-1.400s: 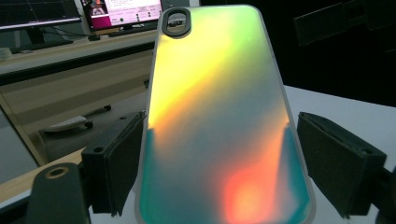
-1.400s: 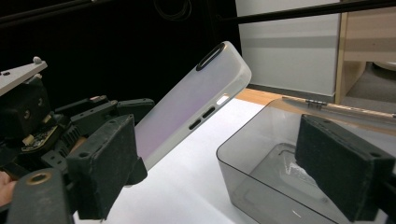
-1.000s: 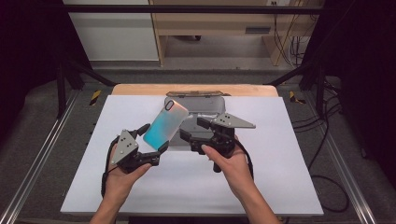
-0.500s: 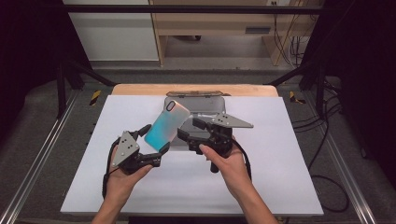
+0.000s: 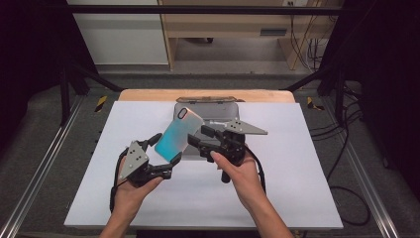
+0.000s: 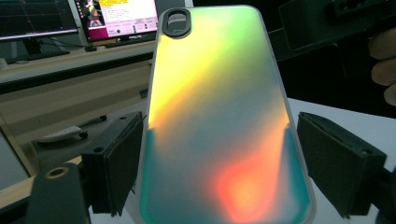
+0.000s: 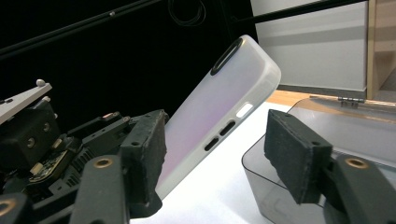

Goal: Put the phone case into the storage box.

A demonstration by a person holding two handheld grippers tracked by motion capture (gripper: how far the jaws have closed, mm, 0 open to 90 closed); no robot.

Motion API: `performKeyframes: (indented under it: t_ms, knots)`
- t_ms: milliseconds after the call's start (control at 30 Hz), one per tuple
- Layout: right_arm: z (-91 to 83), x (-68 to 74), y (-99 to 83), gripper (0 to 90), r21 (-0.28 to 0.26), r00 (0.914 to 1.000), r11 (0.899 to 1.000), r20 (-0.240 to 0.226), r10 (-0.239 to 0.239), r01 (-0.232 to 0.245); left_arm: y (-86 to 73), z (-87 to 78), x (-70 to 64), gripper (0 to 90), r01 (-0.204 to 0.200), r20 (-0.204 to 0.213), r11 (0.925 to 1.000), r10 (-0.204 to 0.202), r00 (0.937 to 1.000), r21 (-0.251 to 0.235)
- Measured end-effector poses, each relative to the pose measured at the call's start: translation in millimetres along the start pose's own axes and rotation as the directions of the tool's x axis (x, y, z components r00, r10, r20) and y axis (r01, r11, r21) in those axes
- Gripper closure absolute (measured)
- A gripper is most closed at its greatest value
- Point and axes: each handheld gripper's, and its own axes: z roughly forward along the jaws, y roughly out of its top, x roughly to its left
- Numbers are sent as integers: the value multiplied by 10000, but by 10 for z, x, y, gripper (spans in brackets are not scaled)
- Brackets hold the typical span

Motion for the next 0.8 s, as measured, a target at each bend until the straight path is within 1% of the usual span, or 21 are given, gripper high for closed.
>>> performKeyframes:
  t_ms: [267,500,633,733,767,800]
  knots:
    - [13,-32,11,476,-158,9995,9995,-121,277,-279,11,-7,-31,172,-23,109,9999,24,9999,-109]
    - [15,-68,26,533,-299,9978,9975,-220,628,-634,-6,6,-58,172,-106,198,9999,107,9997,-60]
    - [11,-79,30,556,-326,9967,9964,-219,777,-784,-19,8,-63,172,-84,195,9999,85,9998,-71]
    - [11,-85,32,568,-342,9965,9961,-224,802,-809,-27,11,-60,172,-106,194,9999,107,9998,-40]
    - [11,-86,32,572,-337,9964,9960,-207,819,-826,-32,12,-67,172,-18,226,10000,17,9997,29]
    - [12,-88,32,575,-341,9964,9960,-197,825,-831,-32,18,-63,172,-93,184,10000,94,9998,-28]
